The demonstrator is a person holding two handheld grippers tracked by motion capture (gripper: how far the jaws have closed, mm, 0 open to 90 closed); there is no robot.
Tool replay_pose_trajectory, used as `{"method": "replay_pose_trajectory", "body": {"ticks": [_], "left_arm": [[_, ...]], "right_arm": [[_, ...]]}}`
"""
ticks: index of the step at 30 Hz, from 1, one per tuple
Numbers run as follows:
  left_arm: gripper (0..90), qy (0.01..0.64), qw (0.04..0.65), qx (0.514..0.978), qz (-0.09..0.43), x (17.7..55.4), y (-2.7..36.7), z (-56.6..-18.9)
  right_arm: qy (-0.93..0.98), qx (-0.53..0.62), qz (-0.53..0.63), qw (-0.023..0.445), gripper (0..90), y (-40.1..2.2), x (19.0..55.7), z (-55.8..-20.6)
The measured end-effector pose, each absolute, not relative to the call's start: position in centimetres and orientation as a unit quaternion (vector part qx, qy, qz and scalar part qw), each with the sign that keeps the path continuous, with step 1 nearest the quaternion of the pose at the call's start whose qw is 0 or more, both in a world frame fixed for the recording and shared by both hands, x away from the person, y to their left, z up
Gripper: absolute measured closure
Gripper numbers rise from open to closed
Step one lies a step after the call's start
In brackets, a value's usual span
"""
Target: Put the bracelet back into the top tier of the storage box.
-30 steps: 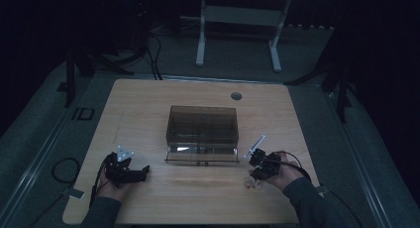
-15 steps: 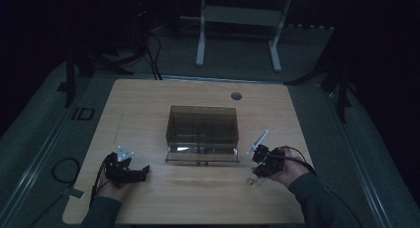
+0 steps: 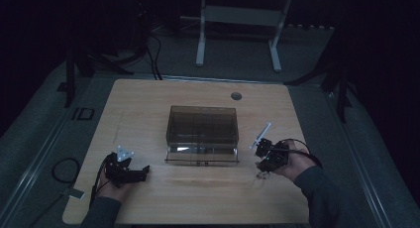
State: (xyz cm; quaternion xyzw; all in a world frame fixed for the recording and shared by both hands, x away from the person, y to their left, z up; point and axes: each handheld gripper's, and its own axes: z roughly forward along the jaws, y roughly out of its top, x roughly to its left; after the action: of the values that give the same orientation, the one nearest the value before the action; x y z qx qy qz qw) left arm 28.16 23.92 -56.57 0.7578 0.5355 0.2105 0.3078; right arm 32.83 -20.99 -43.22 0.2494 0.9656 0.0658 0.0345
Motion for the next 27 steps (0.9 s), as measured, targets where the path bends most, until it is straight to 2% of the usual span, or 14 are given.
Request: {"method": "replay_pose_trajectory", "body": {"ticks": [27], "left_arm": [[3.6, 0.536, 0.308, 0.758, 0.211, 28.2, 23.9, -56.6]], "right_arm": [[0.969, 0.236, 0.058, 0.042, 82.4, -20.4, 34.0, -40.9]]}}
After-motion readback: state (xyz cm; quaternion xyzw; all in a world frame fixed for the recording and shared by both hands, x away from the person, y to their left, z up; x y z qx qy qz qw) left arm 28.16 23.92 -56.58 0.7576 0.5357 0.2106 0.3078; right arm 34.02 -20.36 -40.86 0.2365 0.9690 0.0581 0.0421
